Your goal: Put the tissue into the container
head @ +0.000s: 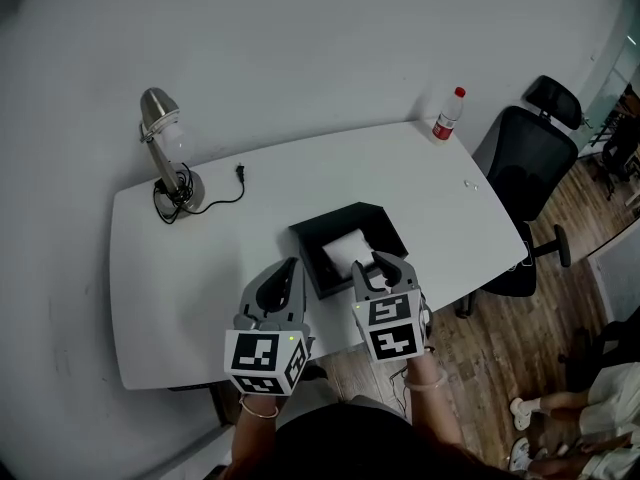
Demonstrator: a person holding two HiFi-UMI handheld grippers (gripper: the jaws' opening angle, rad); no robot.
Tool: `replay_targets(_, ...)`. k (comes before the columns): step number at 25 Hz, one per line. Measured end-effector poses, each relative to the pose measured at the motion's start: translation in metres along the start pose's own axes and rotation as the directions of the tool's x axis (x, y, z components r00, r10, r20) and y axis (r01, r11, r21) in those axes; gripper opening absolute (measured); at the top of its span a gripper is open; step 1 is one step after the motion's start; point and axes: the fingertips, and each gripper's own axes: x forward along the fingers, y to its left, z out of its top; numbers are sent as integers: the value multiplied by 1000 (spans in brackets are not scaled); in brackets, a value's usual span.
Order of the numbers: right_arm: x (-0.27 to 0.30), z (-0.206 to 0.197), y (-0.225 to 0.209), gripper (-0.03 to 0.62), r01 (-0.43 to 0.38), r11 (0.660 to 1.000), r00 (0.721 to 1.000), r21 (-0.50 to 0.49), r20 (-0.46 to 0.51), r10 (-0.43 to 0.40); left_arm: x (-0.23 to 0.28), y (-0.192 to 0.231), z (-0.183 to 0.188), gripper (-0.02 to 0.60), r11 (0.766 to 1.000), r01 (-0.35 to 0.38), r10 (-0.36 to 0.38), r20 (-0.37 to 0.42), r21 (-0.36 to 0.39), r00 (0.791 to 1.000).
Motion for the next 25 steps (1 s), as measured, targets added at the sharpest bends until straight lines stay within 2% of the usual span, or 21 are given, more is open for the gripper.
replay_targets(13,-48,2,-7,47,-20,1000,993,6,119,20,-29,-46,7,29,998,-43,42,24,44,999)
replay_targets(17,-68,-1,-11,34,-16,1000,989,-14,146,18,-39,-65,7,29,997,-46,45,29,61,999)
replay_targets(25,-103,-10,-14,21,-34,999,977,10,209,31,-62,-97,7,29,994,-63,59,41,86,997)
